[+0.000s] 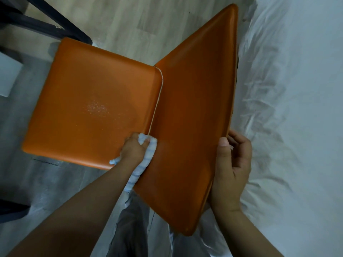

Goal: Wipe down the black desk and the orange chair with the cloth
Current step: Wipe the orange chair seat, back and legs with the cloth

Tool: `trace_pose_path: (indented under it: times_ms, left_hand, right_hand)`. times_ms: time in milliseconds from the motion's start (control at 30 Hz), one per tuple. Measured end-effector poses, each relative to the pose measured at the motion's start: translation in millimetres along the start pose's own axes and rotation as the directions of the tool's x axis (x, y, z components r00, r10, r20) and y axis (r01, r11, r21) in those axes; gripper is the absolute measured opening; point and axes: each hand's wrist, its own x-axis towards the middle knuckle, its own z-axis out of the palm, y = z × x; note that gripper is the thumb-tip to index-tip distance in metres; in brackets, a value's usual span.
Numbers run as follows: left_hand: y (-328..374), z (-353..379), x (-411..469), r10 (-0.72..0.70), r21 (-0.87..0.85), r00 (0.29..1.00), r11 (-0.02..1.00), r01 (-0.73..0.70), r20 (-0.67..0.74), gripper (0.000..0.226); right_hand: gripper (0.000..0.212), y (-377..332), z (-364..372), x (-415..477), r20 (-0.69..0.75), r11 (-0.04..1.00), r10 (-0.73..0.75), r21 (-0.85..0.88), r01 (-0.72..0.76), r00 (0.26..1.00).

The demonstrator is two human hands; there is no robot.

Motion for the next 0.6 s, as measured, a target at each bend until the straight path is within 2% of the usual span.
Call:
trace_pose_path:
  times_ms: [233,400,600]
  left_hand:
    - [34.8,-60.0,-85.1,0.193,-0.105,0.977,0.974,-0.202,-0.089,0.047]
    - [61.2,-90.1,-159.3,0.259,-0.188,0.964,0.946,-0.265,-0.057,0.042]
    - [82.8,-80.1,-217.2,0.361,-0.155,0.926,0.914,-0.374,-0.108,0.032]
  right_hand:
    - [0.031,-13.1,-1.8,-3.4,0.056,0.995,0.101,-0.032,-0.1,0.993]
    - [0.045,-27.2,-12.7,-11.7,0.122,0.971,0.237,-0.06,-0.232,0.964]
    - [0.038,-32.5,-40.9,-43.5,0.001,0.939,0.343,-0.023,-0.343,0.939]
